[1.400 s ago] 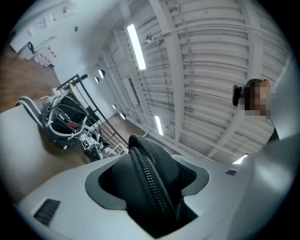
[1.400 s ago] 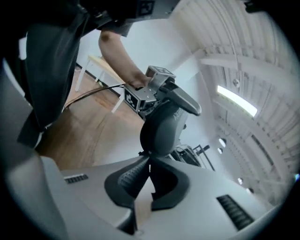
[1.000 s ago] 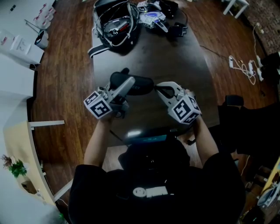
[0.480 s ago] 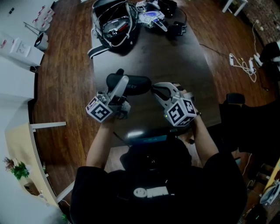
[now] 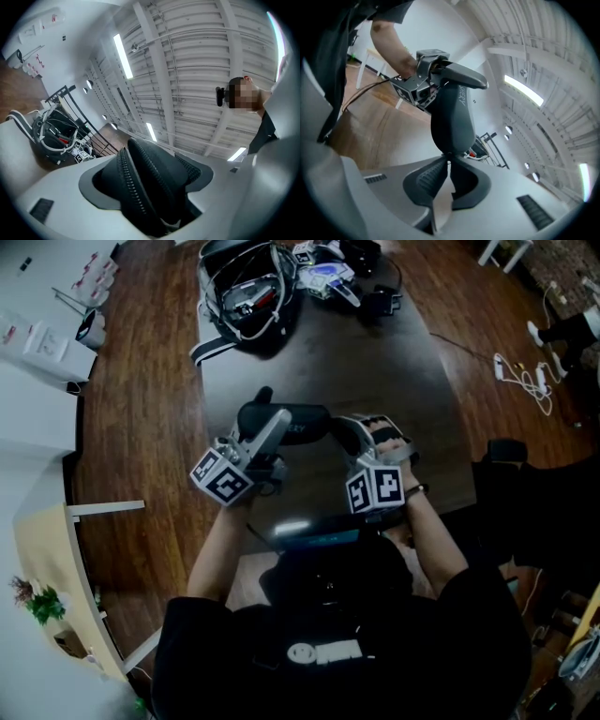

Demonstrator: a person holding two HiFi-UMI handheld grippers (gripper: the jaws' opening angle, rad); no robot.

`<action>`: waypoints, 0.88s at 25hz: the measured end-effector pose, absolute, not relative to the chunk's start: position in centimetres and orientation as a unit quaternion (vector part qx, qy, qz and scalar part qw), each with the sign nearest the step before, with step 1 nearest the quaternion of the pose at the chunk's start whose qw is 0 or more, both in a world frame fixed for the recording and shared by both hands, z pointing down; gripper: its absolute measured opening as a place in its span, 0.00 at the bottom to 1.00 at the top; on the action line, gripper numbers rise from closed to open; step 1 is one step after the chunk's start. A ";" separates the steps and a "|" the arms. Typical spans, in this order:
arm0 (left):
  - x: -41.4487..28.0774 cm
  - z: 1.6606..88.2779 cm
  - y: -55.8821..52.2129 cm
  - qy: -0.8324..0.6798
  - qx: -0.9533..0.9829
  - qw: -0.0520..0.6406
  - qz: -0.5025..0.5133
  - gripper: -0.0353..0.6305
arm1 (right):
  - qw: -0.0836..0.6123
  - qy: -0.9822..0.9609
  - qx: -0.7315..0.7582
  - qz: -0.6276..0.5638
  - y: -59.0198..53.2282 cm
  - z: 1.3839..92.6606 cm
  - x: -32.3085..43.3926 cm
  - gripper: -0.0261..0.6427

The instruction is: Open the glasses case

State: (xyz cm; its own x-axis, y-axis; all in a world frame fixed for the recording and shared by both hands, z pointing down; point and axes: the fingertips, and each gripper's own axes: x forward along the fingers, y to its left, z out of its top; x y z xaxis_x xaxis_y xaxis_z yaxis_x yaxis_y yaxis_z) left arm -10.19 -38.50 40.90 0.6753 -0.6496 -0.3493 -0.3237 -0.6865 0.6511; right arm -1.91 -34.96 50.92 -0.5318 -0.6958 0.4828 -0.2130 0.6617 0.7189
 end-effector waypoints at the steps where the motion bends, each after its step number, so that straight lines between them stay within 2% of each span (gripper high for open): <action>1: -10.3 40.8 -38.6 -0.285 0.867 0.283 -0.295 0.59 | 0.399 -0.815 0.275 -0.318 -34.8 51.0 -2.0 0.09; 3: -10.3 40.6 -38.7 -0.282 0.870 0.282 -0.291 0.52 | 0.403 -0.819 0.259 -0.317 -34.2 51.8 -2.3 0.09; 5: -9.7 40.7 -38.3 -0.267 0.882 0.280 -0.267 0.49 | 0.404 -0.835 0.247 -0.281 -33.9 52.5 -2.2 0.09; 10: -9.1 41.1 -37.0 -0.241 0.903 0.272 -0.230 0.46 | 0.363 -0.882 0.251 -0.164 -34.7 50.5 -1.0 0.09; 13: -9.4 40.4 -36.7 -0.244 0.904 0.241 -0.254 0.46 | 0.366 -0.880 0.245 -0.178 -35.1 49.4 -0.8 0.05; 16: -10.9 38.4 -36.9 -0.257 0.878 0.212 -0.345 0.57 | 0.347 -0.878 0.254 -0.209 -34.9 48.9 -1.8 0.05; 18: -11.7 38.1 -37.4 -0.281 0.865 0.206 -0.363 0.62 | 0.337 -0.872 0.272 -0.228 -34.8 48.6 -2.2 0.05; 22: -12.1 39.2 -38.2 -0.318 0.854 0.223 -0.346 0.62 | 0.296 -0.869 0.349 -0.187 -35.8 47.8 -1.5 0.05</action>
